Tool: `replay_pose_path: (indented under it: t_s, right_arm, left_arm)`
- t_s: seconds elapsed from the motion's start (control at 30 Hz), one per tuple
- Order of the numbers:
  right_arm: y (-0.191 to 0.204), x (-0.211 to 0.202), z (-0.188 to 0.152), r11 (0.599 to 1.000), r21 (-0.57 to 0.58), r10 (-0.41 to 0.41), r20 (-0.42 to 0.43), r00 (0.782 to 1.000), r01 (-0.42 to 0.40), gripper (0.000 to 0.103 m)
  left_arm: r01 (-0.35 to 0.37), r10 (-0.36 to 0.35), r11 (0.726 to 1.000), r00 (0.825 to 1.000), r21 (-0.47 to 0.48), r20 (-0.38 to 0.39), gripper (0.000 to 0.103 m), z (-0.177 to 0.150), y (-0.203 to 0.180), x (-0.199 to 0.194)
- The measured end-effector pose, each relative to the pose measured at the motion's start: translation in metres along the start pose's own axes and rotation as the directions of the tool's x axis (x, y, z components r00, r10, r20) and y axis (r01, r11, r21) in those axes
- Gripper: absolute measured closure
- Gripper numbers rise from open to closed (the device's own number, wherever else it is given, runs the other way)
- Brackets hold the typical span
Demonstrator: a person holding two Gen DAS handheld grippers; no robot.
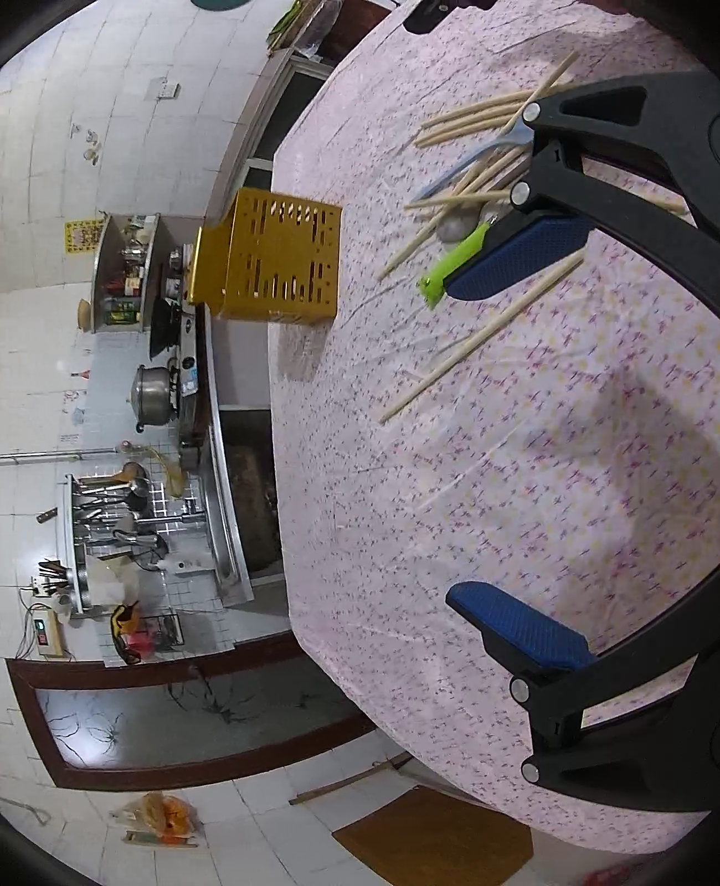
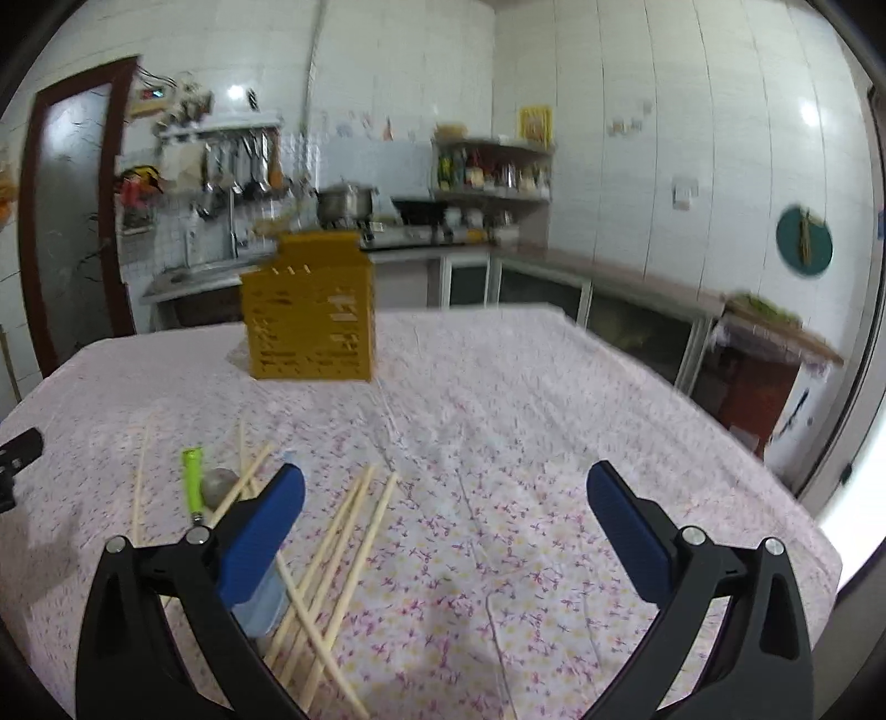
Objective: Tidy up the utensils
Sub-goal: 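Grasp a wooden chopstick with the left tool while the right tool grasps another chopstick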
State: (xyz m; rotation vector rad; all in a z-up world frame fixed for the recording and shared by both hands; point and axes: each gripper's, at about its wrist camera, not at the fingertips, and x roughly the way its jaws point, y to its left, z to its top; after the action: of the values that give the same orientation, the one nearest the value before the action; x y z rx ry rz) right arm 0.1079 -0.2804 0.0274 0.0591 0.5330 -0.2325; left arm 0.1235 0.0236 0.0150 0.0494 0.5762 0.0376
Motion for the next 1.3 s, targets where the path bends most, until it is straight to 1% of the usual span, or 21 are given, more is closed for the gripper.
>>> replay_pose_path:
  t_s: [0.07,0.13,0.23,0.33,0.43,0.53,0.67,0.77,0.8,0.83,0.87,0.9,0.93,0.97,1.0,1.07,1.1,1.17,1.2,1.23,1.3]
  right_arm:
    - [0.001,0.014,0.004,1.000,-0.002,-0.001,-0.040,0.999,0.001,0.004]
    - [0.006,0.025,0.009,0.999,-0.030,-0.032,-0.066,0.997,0.030,0.004]
    - [0.014,0.042,0.016,0.996,-0.065,-0.067,-0.116,0.991,0.060,0.004]
    - [0.017,0.065,0.025,0.998,-0.068,-0.028,-0.201,0.979,0.014,0.004]
    - [0.022,0.082,0.028,0.997,-0.077,-0.041,-0.259,0.965,0.022,0.004]
    - [0.022,0.092,0.030,0.999,-0.043,0.006,-0.288,0.958,-0.019,0.004]
    - [0.012,0.103,0.032,0.997,0.046,0.069,-0.366,0.928,-0.056,0.004]
    - [0.009,0.111,0.034,0.999,0.016,0.044,-0.409,0.911,-0.041,0.004]
    - [0.010,0.113,0.034,0.999,-0.008,0.026,-0.417,0.908,-0.032,0.006]
    - [0.012,0.115,0.034,0.999,-0.030,0.012,-0.427,0.904,-0.027,0.009]
    - [0.013,0.117,0.034,0.999,-0.042,0.010,-0.444,0.896,-0.032,0.016]
    - [0.012,0.118,0.033,0.998,-0.044,0.014,-0.458,0.889,-0.038,0.025]
    - [0.012,0.120,0.032,0.998,-0.043,0.021,-0.475,0.880,-0.047,0.030]
    - [0.012,0.122,0.031,0.998,-0.038,0.029,-0.494,0.869,-0.055,0.039]
    - [0.012,0.123,0.030,0.998,-0.035,0.033,-0.508,0.861,-0.059,0.045]
    - [0.011,0.126,0.028,0.997,-0.017,0.049,-0.532,0.845,-0.069,0.053]
    - [0.010,0.128,0.028,0.997,-0.003,0.062,-0.541,0.839,-0.076,0.055]
    - [0.011,0.128,0.026,0.995,0.021,0.088,-0.562,0.822,-0.092,0.060]
    - [0.012,0.128,0.026,0.995,0.023,0.092,-0.571,0.816,-0.096,0.065]
    - [0.014,0.128,0.026,0.994,0.029,0.101,-0.579,0.809,-0.103,0.067]
    - [0.016,0.130,0.026,0.993,0.041,0.116,-0.595,0.796,-0.115,0.071]
  left_arm:
    - [0.005,-0.005,1.000,0.999,0.005,-0.034,0.005,0.009,0.004,0.012]
    - [0.013,-0.013,1.000,0.998,-0.003,-0.059,0.005,0.017,0.008,0.021]
    - [0.051,-0.053,0.998,0.992,-0.025,-0.111,0.005,0.030,0.013,0.036]
    - [0.045,-0.047,0.999,0.991,-0.017,-0.124,0.005,0.042,0.013,0.046]
    - [0.060,-0.060,0.998,0.988,-0.006,-0.142,0.005,0.051,0.010,0.056]
    - [0.097,-0.092,0.995,0.977,0.011,-0.194,0.005,0.056,0.002,0.069]
    - [0.097,-0.089,0.995,0.962,0.016,-0.257,0.005,0.060,0.000,0.086]
    - [0.053,-0.044,0.998,0.950,0.021,-0.311,0.005,0.065,0.001,0.103]
    - [0.037,-0.029,0.999,0.941,0.016,-0.336,0.007,0.065,0.001,0.109]
    - [0.040,-0.037,0.999,0.935,0.002,-0.354,0.017,0.065,0.002,0.114]
    - [0.063,-0.068,0.998,0.921,-0.024,-0.384,0.025,0.066,0.003,0.120]
    - [0.077,-0.086,0.996,0.910,-0.037,-0.405,0.028,0.066,0.003,0.124]
    - [0.096,-0.109,0.994,0.895,-0.052,-0.432,0.034,0.066,0.001,0.129]
    - [0.105,-0.119,0.993,0.887,-0.056,-0.446,0.040,0.067,-0.001,0.133]
    - [0.104,-0.116,0.993,0.882,-0.050,-0.456,0.043,0.068,-0.004,0.137]
    - [0.104,-0.115,0.993,0.873,-0.049,-0.474,0.052,0.065,-0.009,0.143]
    - [0.106,-0.116,0.993,0.865,-0.047,-0.489,0.054,0.065,-0.012,0.146]
    - [0.111,-0.117,0.993,0.844,-0.044,-0.523,0.064,0.064,-0.018,0.156]
    - [0.103,-0.105,0.994,0.835,-0.033,-0.540,0.067,0.063,-0.019,0.159]
    - [0.096,-0.102,0.995,0.823,-0.039,-0.559,0.071,0.062,-0.020,0.165]
    - [0.094,-0.108,0.994,0.810,-0.054,-0.576,0.073,0.060,-0.023,0.172]
